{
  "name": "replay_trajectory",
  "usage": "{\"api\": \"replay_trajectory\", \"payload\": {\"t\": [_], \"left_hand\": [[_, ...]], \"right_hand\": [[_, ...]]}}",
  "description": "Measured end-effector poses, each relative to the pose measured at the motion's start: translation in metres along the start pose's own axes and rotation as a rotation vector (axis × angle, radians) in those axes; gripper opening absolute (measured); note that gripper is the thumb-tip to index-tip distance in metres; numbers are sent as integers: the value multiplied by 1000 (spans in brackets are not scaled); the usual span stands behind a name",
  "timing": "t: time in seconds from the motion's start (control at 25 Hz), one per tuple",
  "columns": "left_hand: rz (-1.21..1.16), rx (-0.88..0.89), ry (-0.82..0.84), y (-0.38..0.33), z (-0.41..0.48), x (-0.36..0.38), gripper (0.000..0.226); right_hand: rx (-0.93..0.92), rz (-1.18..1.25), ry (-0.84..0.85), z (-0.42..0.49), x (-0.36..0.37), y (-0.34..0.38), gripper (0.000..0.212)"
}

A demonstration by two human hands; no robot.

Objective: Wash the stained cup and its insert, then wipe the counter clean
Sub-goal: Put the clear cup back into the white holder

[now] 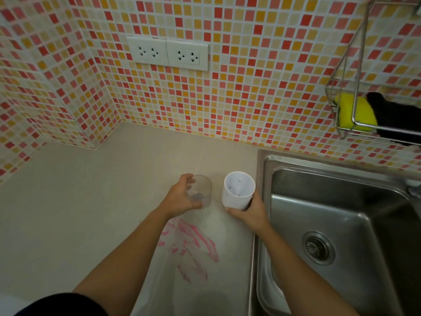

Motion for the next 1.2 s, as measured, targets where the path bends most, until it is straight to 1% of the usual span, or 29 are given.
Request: {"api": "replay_trajectory", "payload": {"t": [0.08,0.16,0.24,0.36,0.44,0.48,0.6,0.72,0.88,1.0,1.2], "left_hand": [[-26,42,-18,-1,0,12,84],[-30,79,53,-3,0,31,79],[-37,104,122,-4,3,49,80],[-69,109,166,-1,10,58,87],[-62,84,177,9,12,55,94],[-40,75,179,13,12,54,93],[-8,76,180,22,14,53,84],[-3,87,189,22,16,52,82],[26,113,198,23,17,51,86],[41,129,204,23,17,52,84],[23,115,214,22,18,52,82]], "right_hand": [[21,8,-68,-3,-20,2,93],[14,-75,-118,-4,-47,7,91],[-5,-165,-131,-8,-74,12,91],[-61,-287,-102,-16,-105,24,90],[-113,-391,-52,-17,-116,37,91],[-142,-454,-10,-16,-119,46,92],[-285,-698,148,-5,-118,78,91],[-463,-971,276,8,-100,112,90],[-600,-1234,350,16,-74,141,88],[-651,-1331,410,21,-61,150,86],[-635,-1386,482,26,-51,160,86]]}}
Point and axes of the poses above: each hand's wrist, its own z-axis towards the middle knuckle, its own x-axis out of the palm, y = z × x, the point moved 2 cm from there along z, towards the middle knuckle, and after that the axes turned 12 degrees about -z, right-handed, at the moved point
